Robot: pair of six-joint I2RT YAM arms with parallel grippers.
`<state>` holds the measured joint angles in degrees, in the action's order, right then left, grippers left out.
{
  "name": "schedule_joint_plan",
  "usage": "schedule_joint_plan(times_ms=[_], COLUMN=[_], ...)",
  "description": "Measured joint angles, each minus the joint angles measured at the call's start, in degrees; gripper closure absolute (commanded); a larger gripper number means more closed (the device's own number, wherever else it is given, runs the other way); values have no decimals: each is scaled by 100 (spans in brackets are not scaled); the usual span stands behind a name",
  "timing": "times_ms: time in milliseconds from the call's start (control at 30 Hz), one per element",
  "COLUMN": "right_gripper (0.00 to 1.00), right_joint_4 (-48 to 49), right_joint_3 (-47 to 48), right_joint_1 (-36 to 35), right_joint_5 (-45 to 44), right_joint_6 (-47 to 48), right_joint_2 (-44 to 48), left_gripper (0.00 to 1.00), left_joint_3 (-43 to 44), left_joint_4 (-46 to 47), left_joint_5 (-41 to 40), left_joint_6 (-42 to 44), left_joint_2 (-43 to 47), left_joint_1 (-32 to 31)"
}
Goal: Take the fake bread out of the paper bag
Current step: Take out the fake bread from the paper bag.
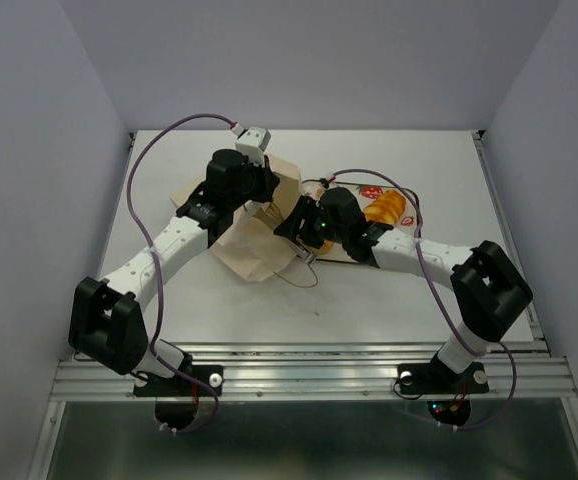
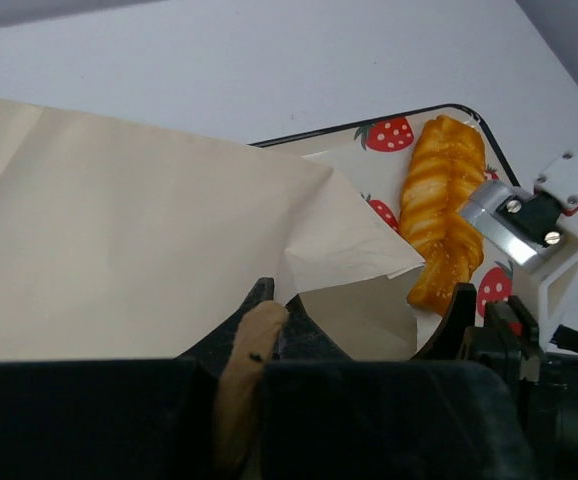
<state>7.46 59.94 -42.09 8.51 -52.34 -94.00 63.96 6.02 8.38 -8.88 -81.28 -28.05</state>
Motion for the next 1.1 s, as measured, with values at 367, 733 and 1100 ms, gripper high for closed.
schedule_joint_plan(times_ms=[367,733,1100], right_gripper=[40,40,40], right_joint_4=[111,66,79], right_joint_3=[22,719,824], right_joint_1=[-221,-420,-492], right_joint_5=[-487,-909,-1001], right_joint_6=[9,264,323], right_joint_2=[-70,-533,-986], left_gripper=[100,100,100], left_joint_3=[321,369,415], left_joint_4=[-122,-205,-326], left_joint_5=[-509,-568,-697], left_joint_6=[-339,-446,-520], left_joint_2=[0,-52,-52], left_joint_1=[-11,-109,-214])
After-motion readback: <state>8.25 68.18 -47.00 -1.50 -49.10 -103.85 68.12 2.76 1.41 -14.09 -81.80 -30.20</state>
